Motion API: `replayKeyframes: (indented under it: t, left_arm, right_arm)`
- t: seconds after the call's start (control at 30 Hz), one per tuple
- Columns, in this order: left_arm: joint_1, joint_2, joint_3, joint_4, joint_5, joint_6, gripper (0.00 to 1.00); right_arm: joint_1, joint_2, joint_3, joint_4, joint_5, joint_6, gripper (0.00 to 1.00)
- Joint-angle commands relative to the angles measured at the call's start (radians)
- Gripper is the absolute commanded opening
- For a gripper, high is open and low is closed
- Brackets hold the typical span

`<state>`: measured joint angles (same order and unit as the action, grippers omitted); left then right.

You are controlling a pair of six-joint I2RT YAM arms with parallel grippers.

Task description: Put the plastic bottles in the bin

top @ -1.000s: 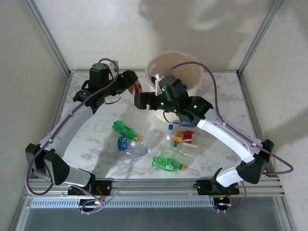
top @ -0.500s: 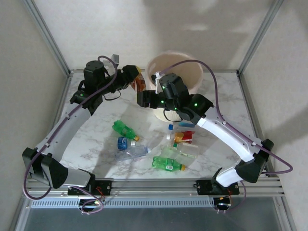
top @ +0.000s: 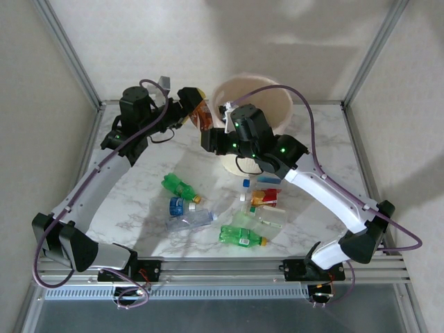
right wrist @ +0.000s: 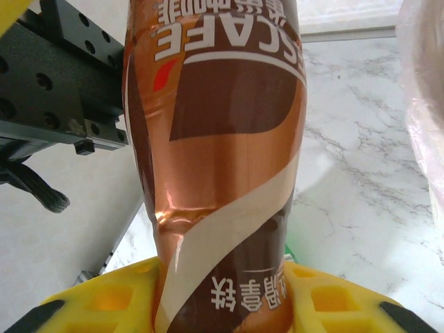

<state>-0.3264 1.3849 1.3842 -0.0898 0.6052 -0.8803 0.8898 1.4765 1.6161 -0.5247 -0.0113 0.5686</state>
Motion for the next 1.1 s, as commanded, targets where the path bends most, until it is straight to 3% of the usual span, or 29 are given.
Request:
replayKeyframes:
  t: [0.0,0.2,0.47,0.93,1.0,1.07]
  left_arm:
    - [-0.006,-0.050,0.058,-0.024,-0.086,0.063,0.99]
    - [-0.006,-0.090,0.069,-0.116,-0.231,0.126,0.99]
    - [-0.006,-0.108,0.025,-0.197,-0.329,0.162,0.97]
    - [-0.006,-0.138,-0.070,-0.182,-0.335,0.156,0.95]
    - [-0.006,-0.135,-0.074,-0.180,-0.337,0.156,0.94]
    - [-0.006,-0.132,-0.079,-0.180,-0.337,0.158,0.94]
  right_arm:
    - [-0.006,-0.041,0.054,-0.024,0.075,-0.016,0.29]
    - [-0.063,-0.063,0.156,-0.161,0.281,-0.029,0.30]
    - [-0.223,0.017,0.316,-0.312,0.285,-0.080,0.31]
    - [-0.329,0.180,0.354,-0.360,0.349,-0.189,0.32]
    - [-0.342,0.195,0.348,-0.366,0.371,-0.191,0.38]
    - [-0.348,0.199,0.331,-0.364,0.386,-0.187,0.53]
